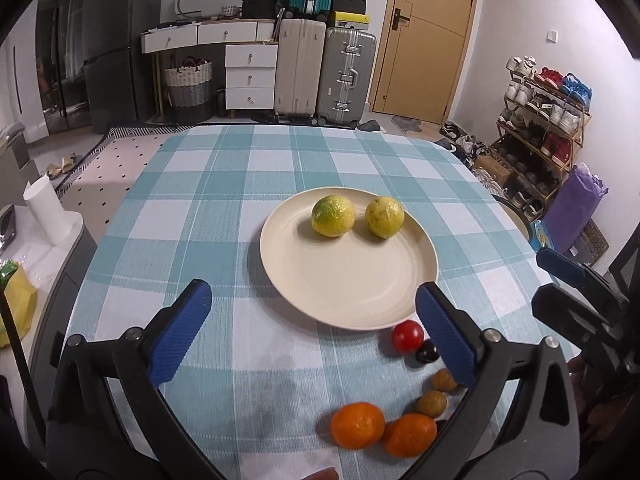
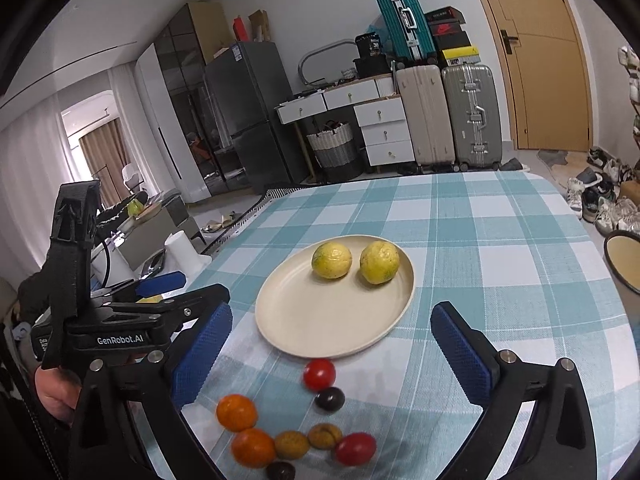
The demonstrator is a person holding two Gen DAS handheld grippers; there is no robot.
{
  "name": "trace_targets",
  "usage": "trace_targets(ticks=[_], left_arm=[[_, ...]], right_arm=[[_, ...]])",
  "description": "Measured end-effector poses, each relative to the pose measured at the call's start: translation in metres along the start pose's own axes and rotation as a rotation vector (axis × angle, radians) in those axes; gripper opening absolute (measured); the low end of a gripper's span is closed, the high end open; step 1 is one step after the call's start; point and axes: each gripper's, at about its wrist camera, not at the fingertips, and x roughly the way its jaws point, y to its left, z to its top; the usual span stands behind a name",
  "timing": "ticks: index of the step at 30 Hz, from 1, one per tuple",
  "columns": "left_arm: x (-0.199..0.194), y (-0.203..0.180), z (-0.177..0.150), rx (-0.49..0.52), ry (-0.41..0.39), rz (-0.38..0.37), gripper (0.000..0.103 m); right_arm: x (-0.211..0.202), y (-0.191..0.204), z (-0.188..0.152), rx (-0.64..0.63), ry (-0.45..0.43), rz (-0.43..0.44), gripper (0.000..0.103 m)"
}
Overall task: Organize fruits
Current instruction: 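Lift both open tools away from the plate, then grasp a mandarin orange with the left tool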
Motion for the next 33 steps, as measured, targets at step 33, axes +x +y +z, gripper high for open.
trace_targets(ticks=[33], left_arm=[[0.038, 0.015, -0.083, -0.102, 0.253, -0.116, 0.100]], right_arm=[[-0.036, 0.013, -0.054, 0.003, 0.036, -0.046, 0.103]])
